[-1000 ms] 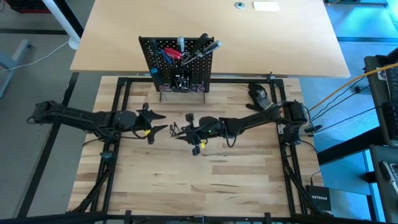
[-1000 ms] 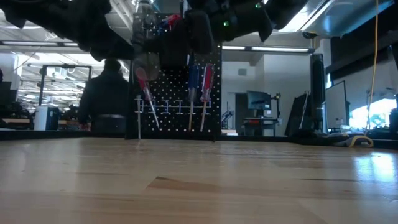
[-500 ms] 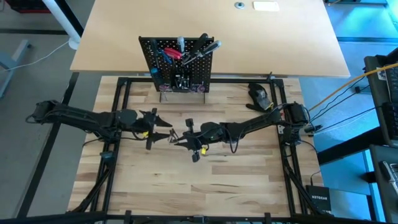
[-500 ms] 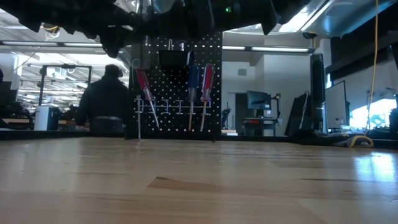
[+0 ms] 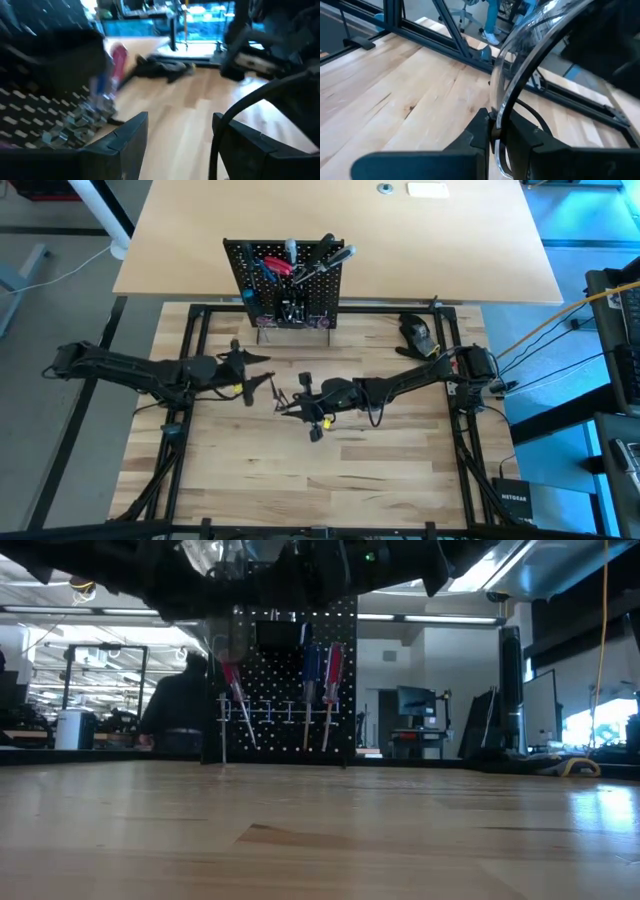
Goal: Hang tools onto peg board
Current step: Hang the black protective eyewear on the peg board
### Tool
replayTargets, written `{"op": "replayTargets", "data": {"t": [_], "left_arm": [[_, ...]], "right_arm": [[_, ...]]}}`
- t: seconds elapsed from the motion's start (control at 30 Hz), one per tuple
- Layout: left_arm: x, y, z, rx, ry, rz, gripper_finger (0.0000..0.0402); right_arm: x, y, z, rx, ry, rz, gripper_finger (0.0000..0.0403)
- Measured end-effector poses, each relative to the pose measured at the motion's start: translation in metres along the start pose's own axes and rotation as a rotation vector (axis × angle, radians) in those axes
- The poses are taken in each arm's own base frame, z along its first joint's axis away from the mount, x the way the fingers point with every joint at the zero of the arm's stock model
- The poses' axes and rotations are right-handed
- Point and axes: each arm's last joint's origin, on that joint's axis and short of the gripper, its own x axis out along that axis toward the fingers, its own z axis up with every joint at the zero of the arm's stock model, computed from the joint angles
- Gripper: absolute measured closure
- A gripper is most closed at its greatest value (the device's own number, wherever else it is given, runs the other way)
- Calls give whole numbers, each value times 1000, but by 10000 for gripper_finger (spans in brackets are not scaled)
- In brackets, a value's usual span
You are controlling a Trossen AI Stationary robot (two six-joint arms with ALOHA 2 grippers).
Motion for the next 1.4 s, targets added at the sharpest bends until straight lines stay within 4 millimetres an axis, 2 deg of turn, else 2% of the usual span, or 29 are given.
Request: {"op": "replayTargets", "data": {"t": [0.13, 0.27, 0.47, 0.67, 0.83, 0.97, 1.17, 1.4], "left_arm": [[-9, 5, 7, 27, -47, 44, 192], [-16, 5, 7, 19, -36, -2, 192], [-28, 9, -15, 8, 182, 1, 192], [-36, 14, -35, -9, 350, 50, 192], [-36, 13, -56, -25, 351, 39, 192], [-34, 9, -70, -54, 292, -86, 192], [-34, 10, -71, -18, 275, -111, 192], [-34, 12, -72, 44, 275, -106, 192]], "right_arm": [[0, 0, -1, 39, 15, 3, 363], [0, -1, -2, 49, 37, -51, 363], [0, -7, -5, 103, 63, -138, 363], [-1, -26, -15, 221, 103, -205, 363], [-3, -45, -25, 261, 128, -240, 363], [-1, -56, -36, 274, 140, -235, 363], [11, -65, -60, 286, 132, -273, 363], [10, -83, -67, 257, 120, -357, 363]]}}
